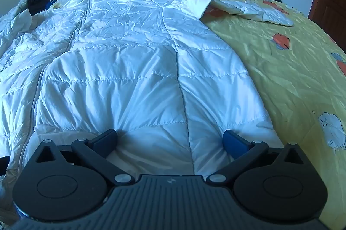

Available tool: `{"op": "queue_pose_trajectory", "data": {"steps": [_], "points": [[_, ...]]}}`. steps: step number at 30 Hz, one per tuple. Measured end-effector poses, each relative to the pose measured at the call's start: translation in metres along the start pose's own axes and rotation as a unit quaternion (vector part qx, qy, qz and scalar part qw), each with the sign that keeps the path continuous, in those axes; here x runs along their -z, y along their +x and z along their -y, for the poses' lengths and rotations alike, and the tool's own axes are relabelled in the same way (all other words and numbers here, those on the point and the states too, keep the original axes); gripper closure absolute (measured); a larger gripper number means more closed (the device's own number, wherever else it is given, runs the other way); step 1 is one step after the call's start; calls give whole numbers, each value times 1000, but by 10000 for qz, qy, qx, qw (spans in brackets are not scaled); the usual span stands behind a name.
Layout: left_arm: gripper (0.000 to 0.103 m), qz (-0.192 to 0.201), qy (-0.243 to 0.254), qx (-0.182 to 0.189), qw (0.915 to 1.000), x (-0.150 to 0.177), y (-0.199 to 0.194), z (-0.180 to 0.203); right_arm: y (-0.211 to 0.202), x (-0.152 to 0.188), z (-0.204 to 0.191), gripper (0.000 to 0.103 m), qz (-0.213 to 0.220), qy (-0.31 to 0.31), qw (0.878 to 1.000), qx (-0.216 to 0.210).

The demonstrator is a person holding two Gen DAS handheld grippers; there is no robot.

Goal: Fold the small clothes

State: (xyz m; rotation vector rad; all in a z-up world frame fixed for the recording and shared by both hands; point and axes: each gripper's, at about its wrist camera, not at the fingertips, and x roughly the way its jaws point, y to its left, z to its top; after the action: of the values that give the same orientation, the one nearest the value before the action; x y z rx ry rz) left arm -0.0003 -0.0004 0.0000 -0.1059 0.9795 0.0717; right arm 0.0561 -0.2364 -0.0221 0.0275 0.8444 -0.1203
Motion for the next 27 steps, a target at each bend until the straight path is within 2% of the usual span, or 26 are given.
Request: {"op": "queue_pose_trajectory", "data": {"steps": [13,27], "points": [[0,-26,-105,58,9999,0,-1,-4,-1,1,-1,0,32,-9,10000,16],[0,-16,55,34,10000,-1,-1,1,-1,1,-1,0,52,-10,10000,20]]}}
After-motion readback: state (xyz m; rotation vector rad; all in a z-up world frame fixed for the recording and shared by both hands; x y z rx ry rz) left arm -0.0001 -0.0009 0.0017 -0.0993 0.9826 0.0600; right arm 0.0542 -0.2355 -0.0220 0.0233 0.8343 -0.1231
